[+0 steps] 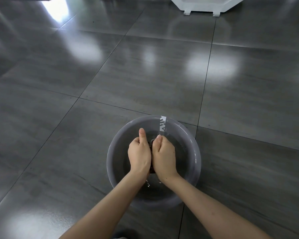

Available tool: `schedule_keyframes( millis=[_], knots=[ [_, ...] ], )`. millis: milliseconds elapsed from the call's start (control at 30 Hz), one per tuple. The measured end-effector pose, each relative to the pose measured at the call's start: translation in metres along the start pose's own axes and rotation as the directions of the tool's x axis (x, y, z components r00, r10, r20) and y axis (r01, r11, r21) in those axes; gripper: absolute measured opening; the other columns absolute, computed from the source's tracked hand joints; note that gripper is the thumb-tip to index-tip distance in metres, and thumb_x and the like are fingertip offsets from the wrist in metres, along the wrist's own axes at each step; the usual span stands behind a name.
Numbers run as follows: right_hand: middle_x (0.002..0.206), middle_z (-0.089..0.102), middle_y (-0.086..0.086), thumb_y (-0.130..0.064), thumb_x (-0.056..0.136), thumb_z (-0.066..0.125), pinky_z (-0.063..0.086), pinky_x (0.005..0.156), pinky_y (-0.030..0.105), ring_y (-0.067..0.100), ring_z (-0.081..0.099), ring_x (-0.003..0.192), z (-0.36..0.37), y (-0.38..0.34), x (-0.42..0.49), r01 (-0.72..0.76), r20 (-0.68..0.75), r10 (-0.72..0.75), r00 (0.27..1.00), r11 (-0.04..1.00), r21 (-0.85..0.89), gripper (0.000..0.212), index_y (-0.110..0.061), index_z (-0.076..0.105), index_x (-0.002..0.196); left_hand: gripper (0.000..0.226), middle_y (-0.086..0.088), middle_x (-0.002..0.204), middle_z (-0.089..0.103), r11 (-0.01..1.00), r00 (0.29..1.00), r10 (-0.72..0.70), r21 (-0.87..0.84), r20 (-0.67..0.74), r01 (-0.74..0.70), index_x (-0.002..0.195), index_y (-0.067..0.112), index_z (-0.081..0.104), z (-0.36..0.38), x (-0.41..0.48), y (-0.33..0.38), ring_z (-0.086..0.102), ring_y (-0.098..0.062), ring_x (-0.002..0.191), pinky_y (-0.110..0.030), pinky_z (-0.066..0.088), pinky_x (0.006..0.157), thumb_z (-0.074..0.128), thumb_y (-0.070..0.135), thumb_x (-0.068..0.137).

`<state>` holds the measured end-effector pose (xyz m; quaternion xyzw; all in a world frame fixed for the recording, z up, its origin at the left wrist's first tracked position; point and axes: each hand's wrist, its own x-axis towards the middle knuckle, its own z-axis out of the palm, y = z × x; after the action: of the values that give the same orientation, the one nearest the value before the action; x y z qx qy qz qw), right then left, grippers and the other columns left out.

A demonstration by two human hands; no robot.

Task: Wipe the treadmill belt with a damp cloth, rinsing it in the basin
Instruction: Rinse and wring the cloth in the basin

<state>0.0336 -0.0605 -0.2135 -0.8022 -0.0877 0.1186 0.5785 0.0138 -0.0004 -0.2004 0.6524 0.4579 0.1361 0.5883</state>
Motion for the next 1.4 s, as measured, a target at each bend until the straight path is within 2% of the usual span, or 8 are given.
schedule_keyframes(
  millis=[233, 333, 433, 533, 733, 900, 1167, 1400],
  knots=[
    [0.082, 0.062, -0.007, -0.037, 0.1, 0.036, 0.051, 0.073, 0.028, 0.006, 0.061, 0.077, -0.007, 0.0, -0.002, 0.018, 0.1, -0.02, 0.995, 1.0, 0.016, 0.023, -0.021, 0.051, 0.094, 0.069, -0.008, 0.064, 0.054, 0.999, 1.0, 0.024, -0.038, -0.008, -0.025, 0.081, -0.01, 0.054, -0.005, 0.003, 0.0, 0.051, -0.02, 0.064, -0.045, 0.05, 0.069, 0.033, 0.054, 0.096],
    [0.113, 0.06, -0.007, -0.064, 0.089, 0.04, 0.048, 0.087, 0.027, 0.007, 0.058, 0.103, -0.016, 0.003, 0.005, -0.181, 0.188, 0.143, 0.972, 0.961, 0.207, 0.053, -0.026, 0.044, 0.126, 0.075, -0.007, 0.068, 0.052, 0.997, 0.999, 0.038, -0.063, -0.024, -0.04, 0.078, -0.008, 0.052, -0.011, 0.004, 0.001, 0.051, -0.019, 0.067, -0.043, 0.049, 0.074, 0.032, 0.063, 0.091],
    [0.105, 0.07, -0.005, -0.061, 0.089, 0.039, 0.053, 0.078, 0.029, 0.01, 0.067, 0.094, -0.024, -0.003, 0.004, -0.579, 0.448, 0.386, 0.806, 0.672, 0.462, 0.045, -0.03, 0.059, 0.115, 0.079, -0.009, 0.078, 0.057, 0.993, 0.998, 0.044, -0.113, 0.044, -0.039, 0.083, -0.004, 0.053, -0.012, -0.002, -0.002, 0.057, -0.022, 0.076, -0.044, 0.05, 0.082, 0.033, 0.073, 0.081],
    [0.094, 0.074, 0.003, -0.06, 0.092, 0.039, 0.054, 0.071, 0.037, 0.02, 0.07, 0.088, -0.018, -0.005, -0.002, -0.75, 0.604, 0.447, 0.659, 0.443, 0.491, 0.049, -0.023, 0.071, 0.098, 0.07, -0.012, 0.096, 0.061, 0.986, 0.987, 0.135, -0.113, 0.086, -0.125, 0.087, 0.01, 0.055, -0.014, -0.004, -0.009, 0.061, -0.024, 0.091, -0.048, 0.049, 0.09, 0.036, 0.077, 0.08],
    [0.084, 0.072, 0.005, -0.05, 0.098, 0.037, 0.053, 0.084, 0.044, 0.02, 0.069, 0.084, 0.007, 0.004, -0.002, -0.435, 0.22, 0.376, 0.9, 0.798, 0.417, 0.049, -0.017, 0.07, 0.084, 0.044, 0.022, 0.107, 0.066, 0.927, 0.927, 0.333, -0.24, 0.176, -0.287, 0.118, 0.029, 0.059, -0.015, -0.027, 0.0, 0.059, 0.003, 0.105, -0.014, 0.047, 0.086, 0.058, 0.056, 0.083],
    [0.072, 0.068, -0.003, -0.046, 0.098, 0.028, 0.051, 0.07, 0.03, 0.005, 0.064, 0.069, 0.006, -0.006, -0.009, -0.114, -0.153, 0.143, 0.978, 0.977, 0.183, 0.048, -0.021, 0.065, 0.082, 0.026, -0.002, 0.083, 0.074, 0.928, 0.981, 0.161, -0.354, 0.109, -0.114, 0.09, 0.016, 0.072, -0.008, -0.031, 0.017, 0.07, -0.011, 0.082, -0.018, 0.054, 0.069, 0.055, 0.035, 0.087],
    [0.062, 0.062, -0.007, -0.036, 0.101, 0.028, 0.049, 0.063, 0.029, 0.006, 0.061, 0.062, 0.003, -0.004, -0.012, -0.01, -0.161, 0.009, 0.987, 1.0, -0.002, 0.045, -0.03, 0.052, 0.063, 0.049, 0.001, 0.045, 0.052, 0.926, 0.996, -0.064, -0.369, 0.057, 0.081, 0.054, 0.009, 0.052, -0.003, -0.026, 0.024, 0.053, -0.009, 0.045, -0.029, 0.049, 0.055, 0.053, 0.037, 0.094],
    [0.059, 0.059, -0.003, -0.025, 0.102, 0.031, 0.046, 0.056, 0.027, 0.009, 0.057, 0.055, 0.004, 0.002, -0.012, 0.067, -0.096, -0.067, 0.993, 0.998, 0.0, 0.044, -0.027, 0.049, 0.061, 0.042, -0.005, 0.054, 0.06, 0.928, 0.985, -0.161, -0.329, 0.063, 0.173, 0.06, 0.006, 0.055, -0.005, -0.019, 0.022, 0.059, -0.016, 0.054, -0.03, 0.051, 0.059, 0.052, 0.029, 0.095]
  ],
)
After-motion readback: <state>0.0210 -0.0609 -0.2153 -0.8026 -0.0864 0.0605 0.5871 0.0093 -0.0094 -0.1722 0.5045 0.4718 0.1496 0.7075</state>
